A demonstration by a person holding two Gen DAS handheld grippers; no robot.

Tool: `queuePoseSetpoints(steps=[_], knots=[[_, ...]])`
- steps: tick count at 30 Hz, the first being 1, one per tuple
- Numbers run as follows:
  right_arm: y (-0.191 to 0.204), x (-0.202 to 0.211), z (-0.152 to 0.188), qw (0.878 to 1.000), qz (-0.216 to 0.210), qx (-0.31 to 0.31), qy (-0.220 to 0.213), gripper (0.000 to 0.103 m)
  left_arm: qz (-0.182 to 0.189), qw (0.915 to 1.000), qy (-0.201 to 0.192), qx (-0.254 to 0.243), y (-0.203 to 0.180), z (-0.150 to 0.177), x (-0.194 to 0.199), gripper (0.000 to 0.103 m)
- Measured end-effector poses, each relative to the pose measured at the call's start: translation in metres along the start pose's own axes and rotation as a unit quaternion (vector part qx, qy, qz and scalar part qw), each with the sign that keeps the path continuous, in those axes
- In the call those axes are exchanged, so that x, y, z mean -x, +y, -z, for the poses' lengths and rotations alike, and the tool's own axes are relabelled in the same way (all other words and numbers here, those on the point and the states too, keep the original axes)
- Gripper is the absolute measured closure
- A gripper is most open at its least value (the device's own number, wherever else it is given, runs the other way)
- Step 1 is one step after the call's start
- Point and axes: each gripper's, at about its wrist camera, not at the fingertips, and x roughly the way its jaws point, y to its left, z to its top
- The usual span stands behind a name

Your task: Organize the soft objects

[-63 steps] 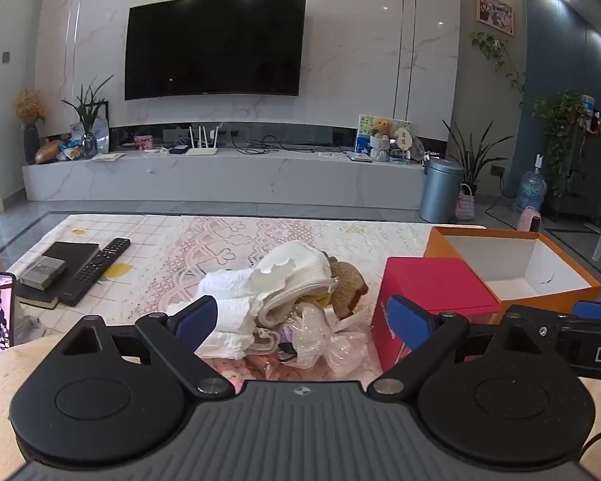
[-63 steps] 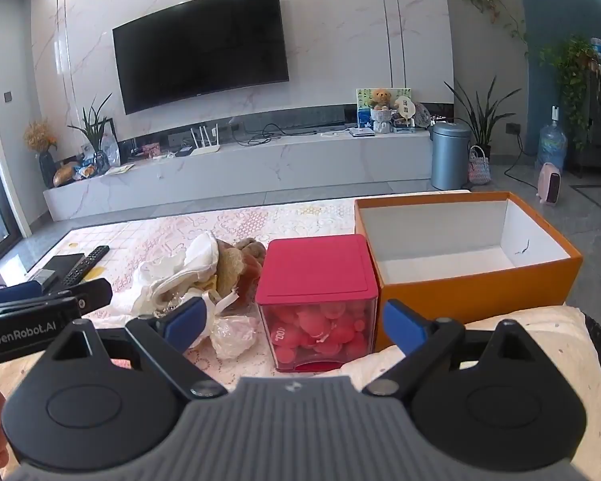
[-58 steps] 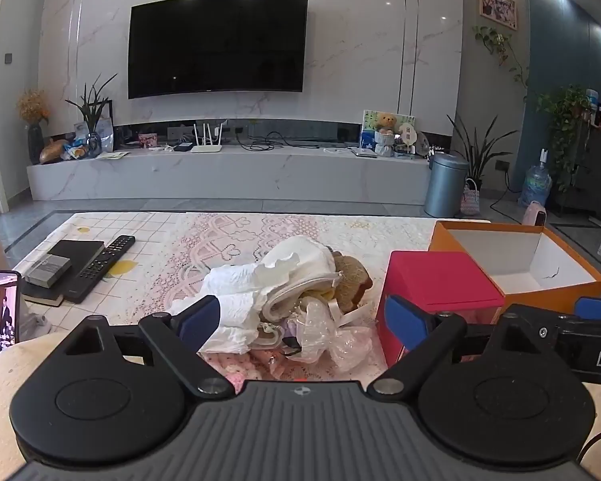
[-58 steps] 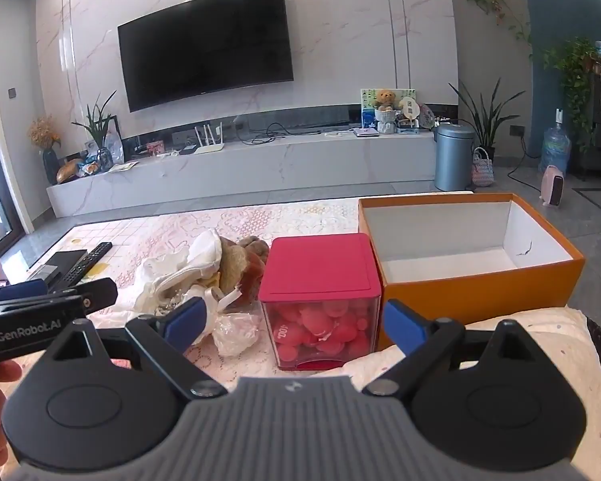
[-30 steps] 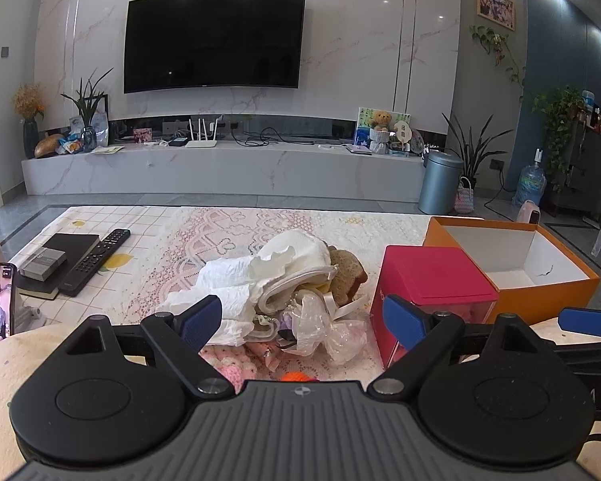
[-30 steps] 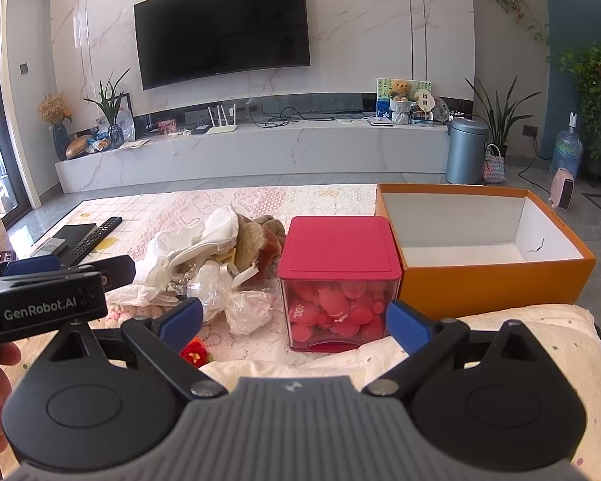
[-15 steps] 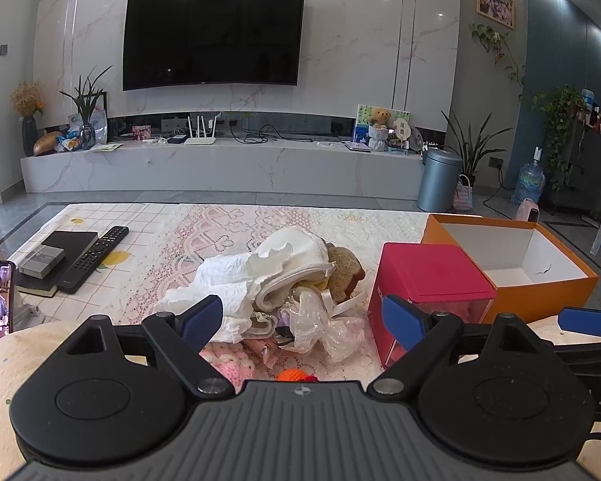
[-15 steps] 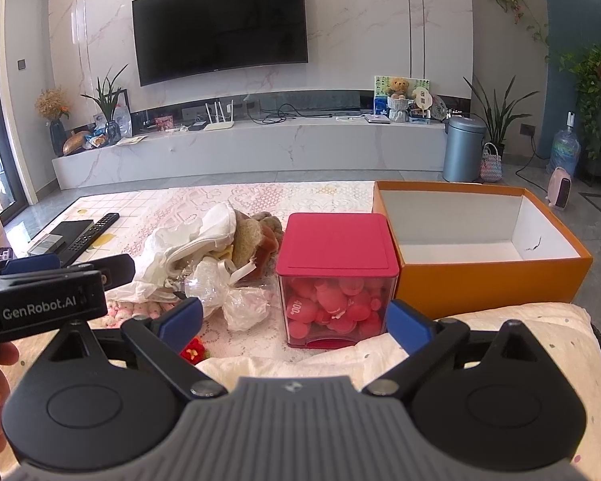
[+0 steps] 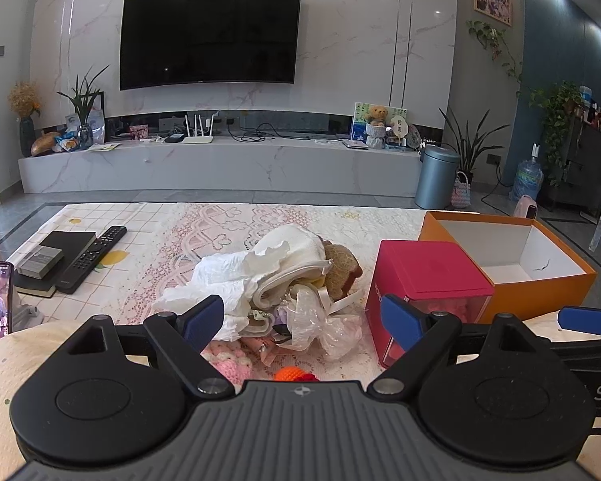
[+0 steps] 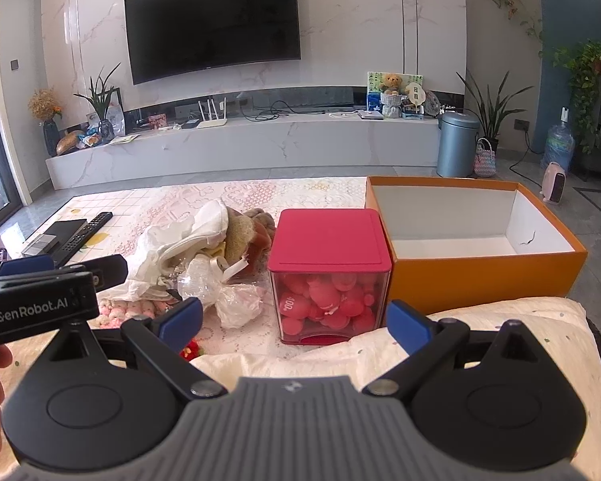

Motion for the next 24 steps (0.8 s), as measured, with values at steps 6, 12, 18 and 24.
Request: queuePoseSetpoints(steps=[6, 12, 18, 24], knots=[[0.0003, -0.0001, 0.0000, 1.000, 0.001, 0.000, 0.000, 0.006, 0.005, 1.0000, 0.004, -0.003, -0.0021, -0.0038, 0.0025, 0.002], [-0.0022, -0.0001, -0.0004, 1.000, 0.005, 0.000, 0.002, 0.006, 0.004, 1.0000, 0.004, -0.002, -0.0021, -0.0037, 0.0022, 0.002], [-0.0037, -0.0019, 0.0000, 1.000, 0.010, -0.004, 0.005, 0.006, 0.005, 1.0000, 0.004, -0.003, -0.0014, -0.0039, 0.0019, 0.002], [-0.0049, -0.0048, 0.0005, 1.000, 0.012, -0.005, 0.009, 0.006, 0.006, 1.0000, 0.007, -0.003, 0.0001, -0.0049, 0.0022, 0.002]])
